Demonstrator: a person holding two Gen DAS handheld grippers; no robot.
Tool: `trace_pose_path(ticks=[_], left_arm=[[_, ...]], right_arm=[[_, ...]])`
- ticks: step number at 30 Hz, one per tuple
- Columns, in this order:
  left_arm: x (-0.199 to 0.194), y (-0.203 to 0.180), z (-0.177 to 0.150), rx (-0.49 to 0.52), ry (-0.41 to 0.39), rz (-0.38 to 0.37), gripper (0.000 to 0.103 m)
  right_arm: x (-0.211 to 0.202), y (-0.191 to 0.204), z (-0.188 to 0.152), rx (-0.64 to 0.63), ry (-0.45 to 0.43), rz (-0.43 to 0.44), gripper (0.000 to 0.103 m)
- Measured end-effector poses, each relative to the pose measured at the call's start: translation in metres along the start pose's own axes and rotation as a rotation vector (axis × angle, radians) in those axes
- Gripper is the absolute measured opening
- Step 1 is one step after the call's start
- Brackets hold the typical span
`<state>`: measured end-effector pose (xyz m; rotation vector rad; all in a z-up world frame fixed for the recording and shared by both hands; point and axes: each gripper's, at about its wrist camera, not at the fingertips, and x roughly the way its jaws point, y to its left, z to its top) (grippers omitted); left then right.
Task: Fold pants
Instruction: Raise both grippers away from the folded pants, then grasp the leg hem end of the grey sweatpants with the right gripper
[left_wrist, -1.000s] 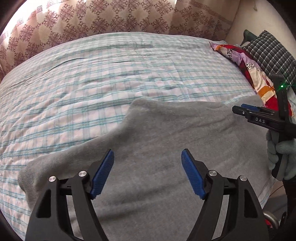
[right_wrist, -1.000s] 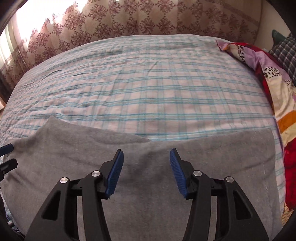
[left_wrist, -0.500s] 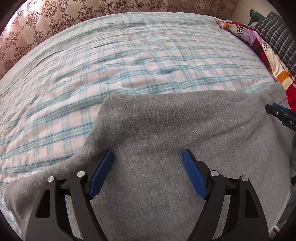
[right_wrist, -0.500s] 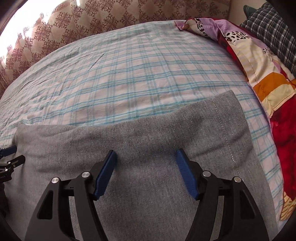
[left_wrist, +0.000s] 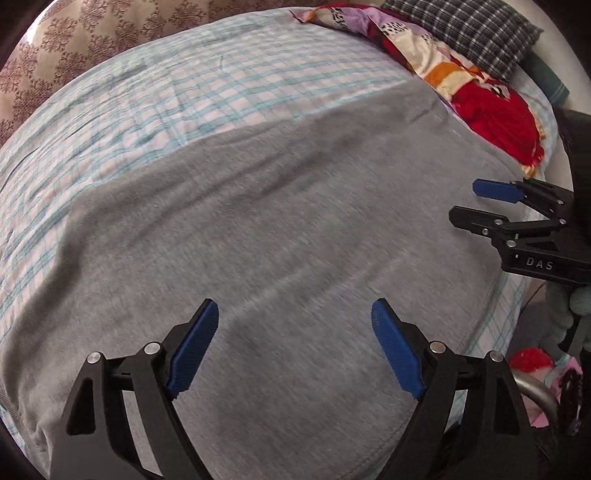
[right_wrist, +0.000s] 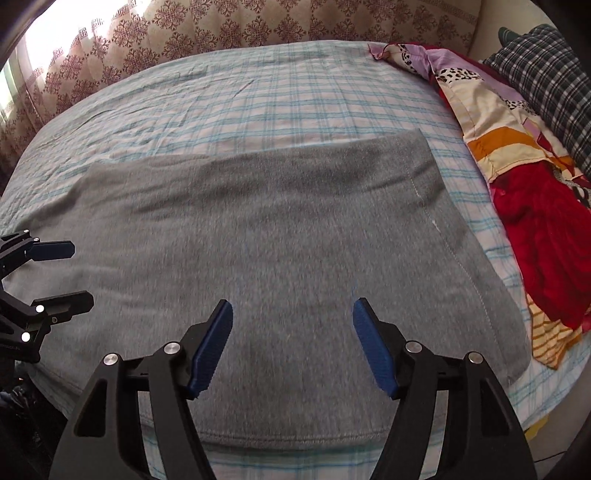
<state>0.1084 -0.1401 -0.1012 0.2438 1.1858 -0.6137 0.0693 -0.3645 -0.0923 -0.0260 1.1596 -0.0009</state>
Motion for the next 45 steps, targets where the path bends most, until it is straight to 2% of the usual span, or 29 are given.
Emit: trace_pose_path(ticks=[3, 6, 10, 13, 16, 21, 23, 26, 28, 31, 36, 43, 45], left_arm=[[0.009, -0.023, -0.013, 0.066, 0.043, 0.023, 0.086], [0.005, -0.031, -0.020, 0.090, 0.045, 0.047, 0.086], [0.002, -0.043, -0.030, 0.142, 0.069, 0.055, 0.086], [-0.002, -0.049, -0.034, 0.165, 0.065, 0.072, 0.085], [-0.007, -0.047, -0.031, 0.138, 0.055, 0.061, 0.084], [-0.013, -0.058, -0.023, 0.157, 0.032, 0.061, 0.085], [-0.015, -0.067, -0.018, 0.173, 0.021, 0.036, 0.086], [-0.015, -0.080, -0.008, 0.195, 0.005, 0.013, 0.086], [-0.015, -0.085, 0.000, 0.197, -0.002, -0.013, 0.086], [-0.012, -0.086, 0.012, 0.168, -0.019, -0.035, 0.086], [-0.001, -0.081, 0.030, 0.083, -0.014, -0.093, 0.086], [0.019, -0.078, 0.037, 0.042, 0.010, -0.085, 0.086], [0.023, -0.077, 0.040, 0.037, 0.017, -0.085, 0.086]], right_arm=[[0.000, 0.000, -0.018, 0.009, 0.031, 0.003, 0.071], [-0.007, -0.009, -0.029, 0.088, 0.053, 0.050, 0.073], [-0.013, -0.007, -0.044, 0.074, 0.038, 0.051, 0.073], [-0.025, -0.013, -0.048, 0.090, 0.008, 0.085, 0.073], [-0.045, -0.034, -0.055, 0.160, -0.048, 0.131, 0.073], [-0.070, -0.090, -0.072, 0.342, -0.132, 0.066, 0.073], [-0.071, -0.117, -0.080, 0.443, -0.146, 0.062, 0.073], [-0.067, -0.147, -0.089, 0.556, -0.178, 0.119, 0.073], [-0.064, -0.154, -0.091, 0.578, -0.189, 0.137, 0.073], [-0.046, -0.166, -0.091, 0.622, -0.217, 0.228, 0.073], [-0.028, -0.170, -0.081, 0.619, -0.246, 0.257, 0.062], [-0.009, -0.177, -0.072, 0.644, -0.304, 0.253, 0.046], [-0.010, -0.175, -0.071, 0.638, -0.310, 0.246, 0.037]])
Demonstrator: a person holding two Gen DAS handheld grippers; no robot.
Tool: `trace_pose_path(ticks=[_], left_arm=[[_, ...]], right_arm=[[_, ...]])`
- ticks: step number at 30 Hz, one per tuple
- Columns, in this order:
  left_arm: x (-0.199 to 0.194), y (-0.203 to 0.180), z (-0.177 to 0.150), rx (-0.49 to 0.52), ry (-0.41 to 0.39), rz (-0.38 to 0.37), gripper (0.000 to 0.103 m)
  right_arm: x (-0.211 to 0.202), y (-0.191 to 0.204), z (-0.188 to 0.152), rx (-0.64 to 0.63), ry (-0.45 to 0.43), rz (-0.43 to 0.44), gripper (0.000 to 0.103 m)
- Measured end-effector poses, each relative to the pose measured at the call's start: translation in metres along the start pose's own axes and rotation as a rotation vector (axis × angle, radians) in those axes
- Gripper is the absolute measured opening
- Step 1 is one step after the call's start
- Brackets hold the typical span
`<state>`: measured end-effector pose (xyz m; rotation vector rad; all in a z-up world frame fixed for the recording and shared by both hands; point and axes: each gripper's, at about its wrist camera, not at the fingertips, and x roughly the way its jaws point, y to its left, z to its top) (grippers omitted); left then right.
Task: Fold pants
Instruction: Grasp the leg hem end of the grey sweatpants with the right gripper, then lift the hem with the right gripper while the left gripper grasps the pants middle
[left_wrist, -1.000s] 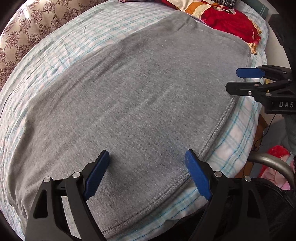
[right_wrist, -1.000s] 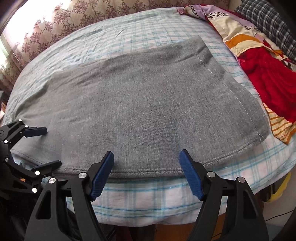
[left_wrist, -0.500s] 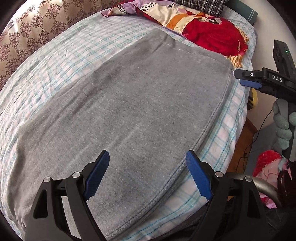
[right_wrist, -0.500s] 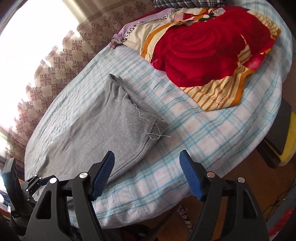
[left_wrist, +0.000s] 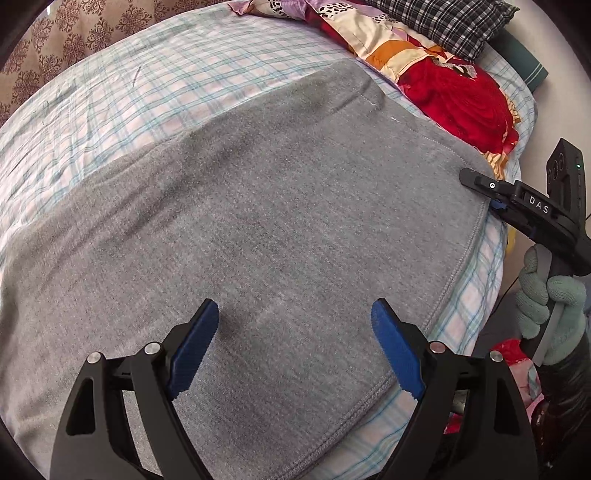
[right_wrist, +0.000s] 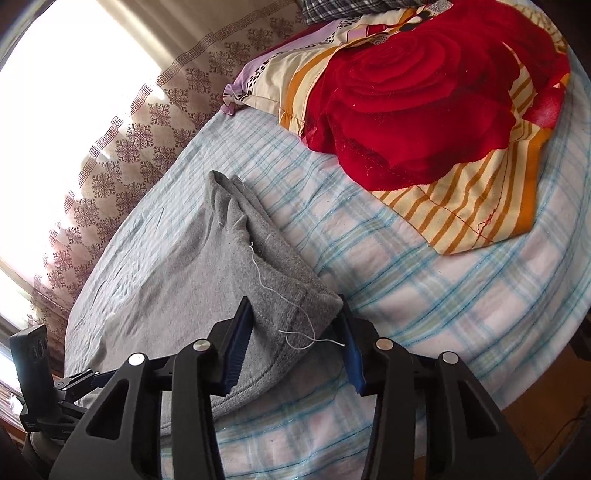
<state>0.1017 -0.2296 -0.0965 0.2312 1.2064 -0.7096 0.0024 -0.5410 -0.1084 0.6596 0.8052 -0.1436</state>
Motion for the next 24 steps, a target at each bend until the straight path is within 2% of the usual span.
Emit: trace_pose_path(ticks=[2, 5, 14, 17, 22, 24], left_arm=[[0.001, 0.000, 0.002, -0.006, 0.001, -0.002, 0.086], [-0.001, 0.002, 0.009, -0.015, -0.008, -0.012, 0.086], [-0.018, 0.007, 0.049, -0.086, -0.054, -0.126, 0.086], [-0.025, 0.006, 0.067, -0.111, -0.062, -0.168, 0.095], [-0.036, 0.002, 0.090, -0.155, -0.073, -0.243, 0.095], [-0.038, -0.002, 0.097, -0.157, -0.074, -0.248, 0.096]], right_arm=[[-0.002, 0.002, -0.001, -0.008, 0.004, 0.008, 0.023], [-0.006, 0.013, 0.002, -0.045, 0.002, 0.014, 0.019], [-0.036, 0.082, -0.007, -0.327, -0.086, -0.058, 0.019], [-0.040, 0.106, -0.017, -0.429, -0.098, -0.086, 0.019], [-0.040, 0.145, -0.043, -0.598, -0.098, -0.091, 0.019], [-0.039, 0.158, -0.053, -0.649, -0.092, -0.085, 0.019]])
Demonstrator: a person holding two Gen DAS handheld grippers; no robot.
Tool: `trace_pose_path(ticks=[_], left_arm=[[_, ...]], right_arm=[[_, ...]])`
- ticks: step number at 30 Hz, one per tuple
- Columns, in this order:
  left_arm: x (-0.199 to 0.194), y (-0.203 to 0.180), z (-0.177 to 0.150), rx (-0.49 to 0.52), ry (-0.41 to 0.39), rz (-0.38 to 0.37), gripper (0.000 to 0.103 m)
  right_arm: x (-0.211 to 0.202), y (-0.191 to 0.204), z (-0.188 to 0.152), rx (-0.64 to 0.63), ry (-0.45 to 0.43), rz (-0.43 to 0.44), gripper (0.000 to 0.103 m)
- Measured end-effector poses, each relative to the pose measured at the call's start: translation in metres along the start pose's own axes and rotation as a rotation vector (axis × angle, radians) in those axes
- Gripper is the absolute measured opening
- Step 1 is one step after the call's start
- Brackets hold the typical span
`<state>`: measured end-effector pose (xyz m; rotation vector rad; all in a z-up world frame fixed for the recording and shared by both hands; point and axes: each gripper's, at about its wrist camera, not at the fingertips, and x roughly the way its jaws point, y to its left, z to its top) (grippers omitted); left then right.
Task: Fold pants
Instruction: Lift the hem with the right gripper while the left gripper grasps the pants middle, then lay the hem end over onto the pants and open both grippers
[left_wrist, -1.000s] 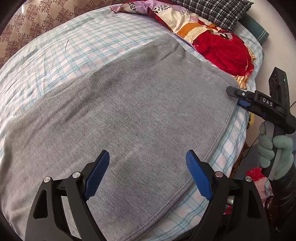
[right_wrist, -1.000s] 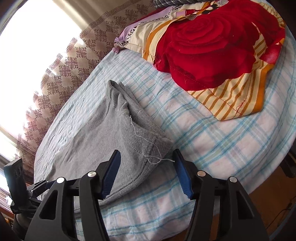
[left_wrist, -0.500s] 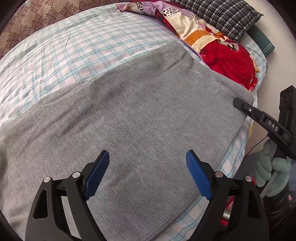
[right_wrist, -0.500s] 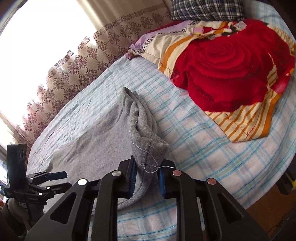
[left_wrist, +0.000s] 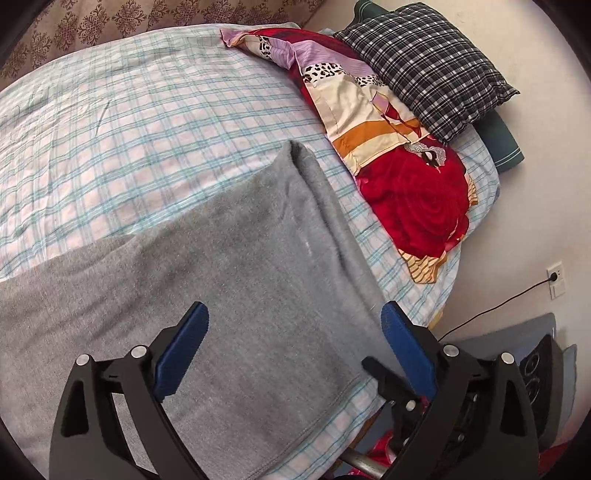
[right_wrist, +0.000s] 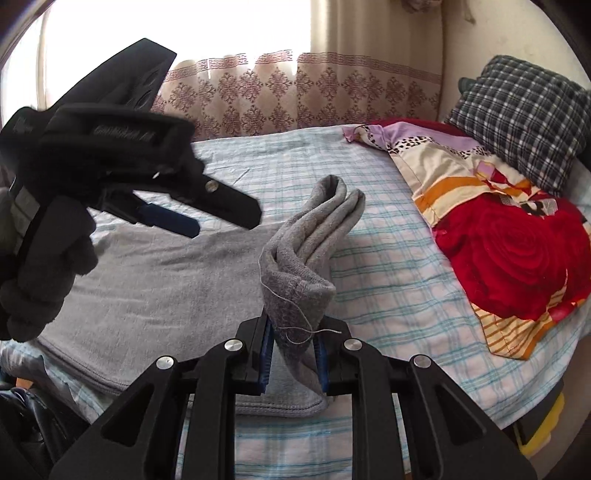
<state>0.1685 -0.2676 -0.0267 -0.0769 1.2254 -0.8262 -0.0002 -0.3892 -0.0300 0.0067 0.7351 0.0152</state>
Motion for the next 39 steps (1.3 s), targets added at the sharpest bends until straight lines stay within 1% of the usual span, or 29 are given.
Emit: trace_pose_path(ticks=[4, 7, 11, 14, 16, 17, 18, 20, 23, 27, 31, 34, 37, 39], left_arm=[[0.001, -0.007, 0.005, 0.016, 0.005, -0.006, 0.096], [0.009, -0.007, 0.005, 0.026, 0.035, 0.010, 0.097], [0.020, 0.007, 0.000, -0.025, 0.069, -0.033, 0.097], [0.026, 0.016, -0.004, -0.053, 0.099, -0.042, 0.096], [0.027, 0.022, -0.007, -0.055, 0.107, -0.038, 0.076], [0.027, 0.026, -0.007, -0.064, 0.116, -0.040, 0.054], [0.026, 0.031, -0.008, -0.078, 0.119, -0.039, 0.041], [0.019, 0.041, -0.010, -0.092, 0.101, -0.034, 0.026], [0.004, 0.050, -0.014, -0.075, 0.067, -0.035, 0.023], [-0.024, 0.058, -0.021, -0.036, 0.006, -0.018, 0.022], [-0.048, 0.078, -0.034, -0.039, -0.033, 0.006, 0.022], [-0.059, 0.100, -0.048, -0.056, -0.045, 0.024, 0.022], [-0.063, 0.122, -0.063, -0.088, -0.050, 0.036, 0.022], [-0.064, 0.136, -0.073, -0.108, -0.059, 0.048, 0.022]], right_arm=[[-0.001, 0.028, -0.003, -0.104, -0.005, -0.002, 0.019], [-0.003, 0.041, -0.004, -0.142, -0.011, 0.009, 0.019], [-0.004, 0.054, -0.008, -0.178, -0.001, 0.056, 0.019], [-0.010, 0.065, -0.008, -0.210, -0.010, 0.097, 0.019], [-0.014, 0.071, -0.006, -0.218, -0.012, 0.129, 0.019], [-0.015, 0.074, -0.006, -0.221, -0.012, 0.138, 0.019], [-0.015, 0.077, -0.004, -0.224, -0.012, 0.142, 0.019], [-0.016, 0.083, -0.002, -0.227, -0.010, 0.147, 0.019], [-0.015, 0.088, 0.004, -0.213, -0.004, 0.181, 0.019], [-0.019, 0.105, 0.010, -0.225, -0.012, 0.235, 0.019], [-0.019, 0.127, 0.015, -0.236, -0.006, 0.301, 0.019], [-0.014, 0.146, 0.015, -0.245, 0.020, 0.346, 0.019], [-0.007, 0.166, 0.012, -0.254, 0.064, 0.388, 0.023], [-0.003, 0.175, 0.008, -0.262, 0.114, 0.435, 0.035]])
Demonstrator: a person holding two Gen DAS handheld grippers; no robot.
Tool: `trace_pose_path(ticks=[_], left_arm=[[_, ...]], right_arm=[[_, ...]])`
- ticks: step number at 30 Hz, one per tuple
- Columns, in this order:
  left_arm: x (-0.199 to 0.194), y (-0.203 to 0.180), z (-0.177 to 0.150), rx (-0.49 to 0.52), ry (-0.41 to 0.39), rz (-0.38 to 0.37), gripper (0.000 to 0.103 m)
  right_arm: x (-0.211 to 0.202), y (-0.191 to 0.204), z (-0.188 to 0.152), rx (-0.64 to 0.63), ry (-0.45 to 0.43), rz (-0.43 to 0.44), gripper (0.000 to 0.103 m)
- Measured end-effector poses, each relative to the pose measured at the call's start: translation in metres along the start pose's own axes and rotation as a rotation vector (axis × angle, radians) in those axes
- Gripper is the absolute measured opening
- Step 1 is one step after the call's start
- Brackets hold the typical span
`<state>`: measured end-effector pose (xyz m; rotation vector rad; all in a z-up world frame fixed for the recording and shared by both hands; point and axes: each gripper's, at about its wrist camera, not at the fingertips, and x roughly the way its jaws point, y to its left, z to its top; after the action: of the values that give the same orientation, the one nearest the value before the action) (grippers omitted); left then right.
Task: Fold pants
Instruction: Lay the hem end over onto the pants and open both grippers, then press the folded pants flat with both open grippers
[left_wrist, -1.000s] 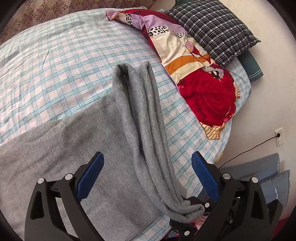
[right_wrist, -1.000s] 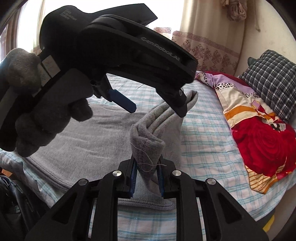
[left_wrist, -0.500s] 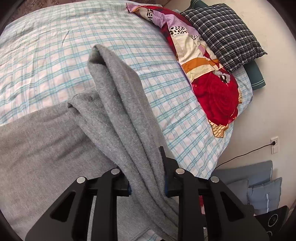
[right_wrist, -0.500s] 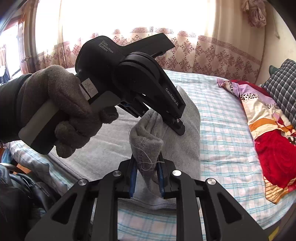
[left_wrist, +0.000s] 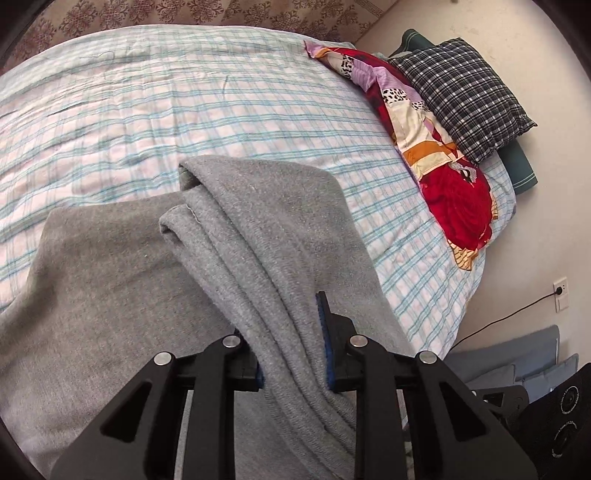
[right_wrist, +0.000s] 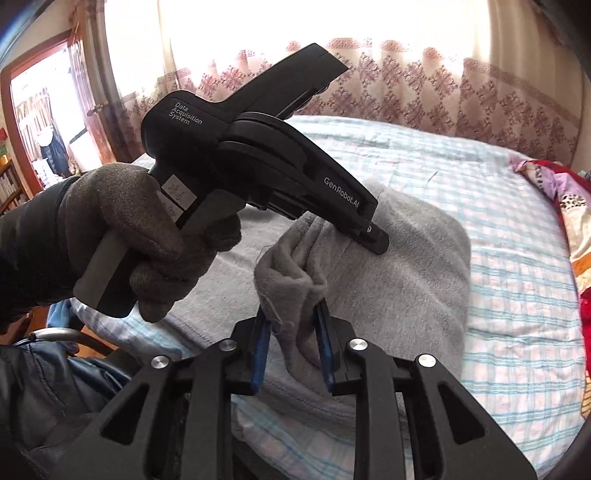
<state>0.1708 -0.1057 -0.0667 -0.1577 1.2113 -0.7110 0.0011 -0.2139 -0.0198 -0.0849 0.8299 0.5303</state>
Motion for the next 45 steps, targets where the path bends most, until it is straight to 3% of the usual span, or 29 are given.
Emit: trace_pose_path(ticks=[2, 6, 13, 20, 24, 27, 31, 36, 40, 45], left_arm=[[-0.001, 0.015, -0.006, -0.023, -0.007, 0.000, 0.022], [0.000, 0.041, -0.017, -0.071, -0.004, 0.012, 0.022], [-0.002, 0.064, -0.034, -0.115, -0.011, -0.018, 0.022], [-0.018, 0.061, -0.040, -0.117, -0.033, -0.018, 0.022], [-0.010, 0.063, -0.048, -0.107, 0.001, 0.030, 0.025], [0.004, 0.070, -0.058, -0.111, 0.032, 0.079, 0.032], [0.002, 0.063, -0.063, -0.058, 0.008, 0.123, 0.037], [-0.012, 0.058, -0.061, -0.017, -0.011, 0.214, 0.060], [-0.031, 0.058, -0.054, -0.018, -0.053, 0.271, 0.064], [-0.047, 0.046, -0.038, -0.008, -0.124, 0.259, 0.064]], right_arm=[[-0.003, 0.000, -0.001, 0.009, 0.007, 0.025, 0.049], [-0.023, -0.030, -0.013, 0.142, 0.002, 0.014, 0.050], [-0.056, -0.112, -0.049, 0.445, 0.031, -0.175, 0.050], [-0.032, -0.093, -0.058, 0.379, 0.128, -0.099, 0.050], [0.002, -0.078, -0.062, 0.278, 0.232, -0.188, 0.050], [0.013, -0.085, -0.073, 0.317, 0.297, -0.189, 0.052], [-0.002, -0.090, -0.070, 0.306, 0.283, -0.163, 0.053], [-0.036, -0.093, -0.038, 0.257, 0.164, -0.168, 0.054], [-0.034, -0.101, -0.006, 0.271, 0.063, -0.148, 0.054], [0.005, -0.109, 0.035, 0.300, 0.001, -0.085, 0.054]])
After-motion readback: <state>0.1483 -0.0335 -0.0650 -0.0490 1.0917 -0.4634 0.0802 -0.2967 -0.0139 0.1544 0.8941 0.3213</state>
